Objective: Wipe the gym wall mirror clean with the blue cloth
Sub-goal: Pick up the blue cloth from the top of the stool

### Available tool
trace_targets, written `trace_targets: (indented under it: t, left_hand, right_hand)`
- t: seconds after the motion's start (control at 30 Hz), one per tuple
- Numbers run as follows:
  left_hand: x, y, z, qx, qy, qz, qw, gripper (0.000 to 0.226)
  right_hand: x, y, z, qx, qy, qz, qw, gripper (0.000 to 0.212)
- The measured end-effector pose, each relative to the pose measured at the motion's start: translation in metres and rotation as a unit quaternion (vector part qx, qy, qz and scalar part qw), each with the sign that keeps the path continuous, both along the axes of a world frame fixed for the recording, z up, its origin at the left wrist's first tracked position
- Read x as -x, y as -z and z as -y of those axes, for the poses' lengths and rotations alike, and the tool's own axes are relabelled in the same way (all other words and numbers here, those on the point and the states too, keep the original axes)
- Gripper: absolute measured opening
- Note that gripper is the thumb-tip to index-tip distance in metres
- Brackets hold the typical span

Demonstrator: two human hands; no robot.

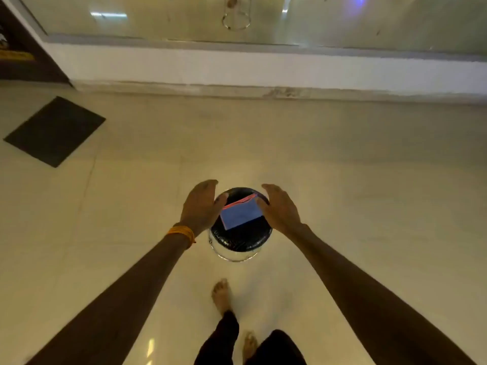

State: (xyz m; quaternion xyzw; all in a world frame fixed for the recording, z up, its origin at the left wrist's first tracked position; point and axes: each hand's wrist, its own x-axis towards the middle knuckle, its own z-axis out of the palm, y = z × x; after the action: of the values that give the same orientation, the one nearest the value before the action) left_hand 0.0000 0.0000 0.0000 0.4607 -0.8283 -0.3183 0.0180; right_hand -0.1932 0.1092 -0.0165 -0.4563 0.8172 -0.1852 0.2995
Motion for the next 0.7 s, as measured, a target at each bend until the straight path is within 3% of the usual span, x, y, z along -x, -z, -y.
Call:
trace_targets:
  t: [0.2, 0.3, 0.4, 0.6, 0.7]
  left_hand:
    - [0.001, 0.086, 0.025, -0.079, -0.025, 0.047, 0.995, 0.059]
    - [0.004, 0.134, 0.031, -0.096, -0.036, 0.057, 0.993, 0.048]
    - [0.000, 0.179, 0.030, -0.116, -0.044, 0.070, 0.990, 0.054]
    - [-0.016, 0.221, 0.026, -0.135, -0.074, 0.082, 0.985, 0.048]
    - [-0.020, 0.227, 0.024, -0.137, -0.084, 0.076, 0.984, 0.049]
  right_hand:
    - [0.003, 0.100, 0.046, -0.063, -0.030, 0.033, 0.997, 0.051]
    - [0.010, 0.153, 0.070, -0.087, -0.106, 0.005, 0.991, 0.052]
    - [0.015, 0.197, 0.091, -0.102, -0.168, -0.036, 0.980, 0.054]
    - [0.027, 0.258, 0.115, -0.160, -0.326, -0.137, 0.921, 0.077]
    - [0.032, 0.268, 0.117, -0.175, -0.355, -0.171, 0.902, 0.080]
